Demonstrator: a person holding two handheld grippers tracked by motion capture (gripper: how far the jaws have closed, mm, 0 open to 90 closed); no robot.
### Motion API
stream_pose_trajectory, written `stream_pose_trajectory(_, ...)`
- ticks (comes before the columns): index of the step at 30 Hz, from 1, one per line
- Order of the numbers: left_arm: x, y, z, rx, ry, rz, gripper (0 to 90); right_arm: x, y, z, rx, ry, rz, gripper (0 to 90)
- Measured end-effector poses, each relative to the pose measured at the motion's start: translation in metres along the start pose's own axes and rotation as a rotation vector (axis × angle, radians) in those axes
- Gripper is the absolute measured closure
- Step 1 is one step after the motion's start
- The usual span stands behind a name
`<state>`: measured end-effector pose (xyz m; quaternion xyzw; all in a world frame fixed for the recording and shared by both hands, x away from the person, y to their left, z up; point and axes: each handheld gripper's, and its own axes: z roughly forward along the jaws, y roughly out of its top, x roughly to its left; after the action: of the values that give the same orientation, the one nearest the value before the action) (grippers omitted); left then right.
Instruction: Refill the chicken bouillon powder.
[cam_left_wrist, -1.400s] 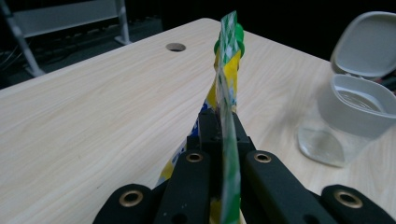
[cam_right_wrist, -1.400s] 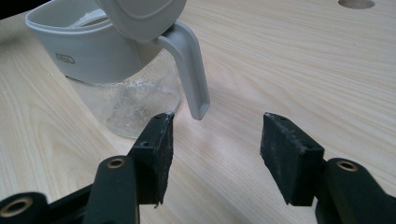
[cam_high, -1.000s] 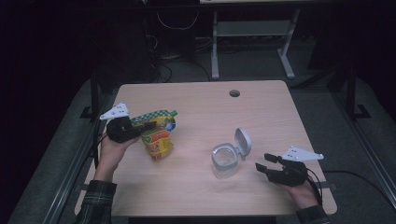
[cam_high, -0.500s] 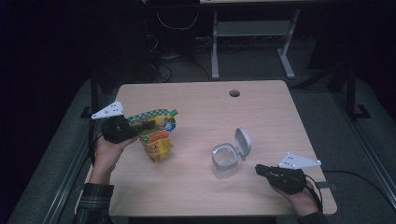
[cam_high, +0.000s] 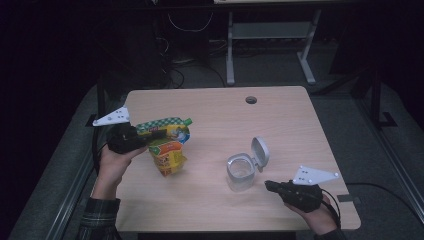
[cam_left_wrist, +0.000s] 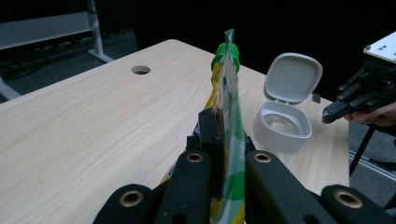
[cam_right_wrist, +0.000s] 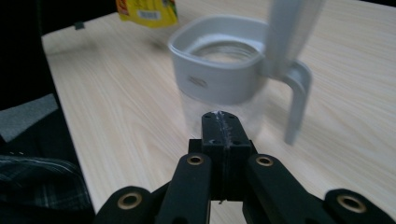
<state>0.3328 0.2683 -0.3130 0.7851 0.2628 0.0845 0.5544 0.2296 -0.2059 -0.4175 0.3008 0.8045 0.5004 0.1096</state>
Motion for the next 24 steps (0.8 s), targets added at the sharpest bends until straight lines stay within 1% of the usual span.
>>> stream_pose_trajectory(4,-0.003,0.002,0.0,0.0,-0.015,0.001,90.0,0.01,0.011,0.005,-0.008,0.005,-0.012,89.6)
stream_pose_trajectory(9,-0.007,0.006,0.0,-0.014,-0.033,-0.004,90.0,0.017,0.024,0.014,-0.025,0.009,-0.021,89.6)
stream_pose_trajectory(11,-0.009,0.007,-0.001,-0.021,-0.043,-0.002,90.0,0.02,0.03,0.019,-0.028,0.009,-0.03,89.6)
stream_pose_trajectory(17,-0.014,0.012,-0.004,-0.02,-0.058,0.011,90.0,0.027,0.048,0.035,-0.052,0.014,-0.025,89.7)
stream_pose_trajectory(21,-0.017,0.014,-0.005,-0.023,-0.072,0.008,90.0,0.032,0.057,0.048,-0.059,0.016,-0.045,89.6)
stream_pose_trajectory(24,-0.02,0.015,-0.005,-0.024,-0.083,0.01,90.0,0.034,0.064,0.058,-0.059,0.018,-0.046,89.7)
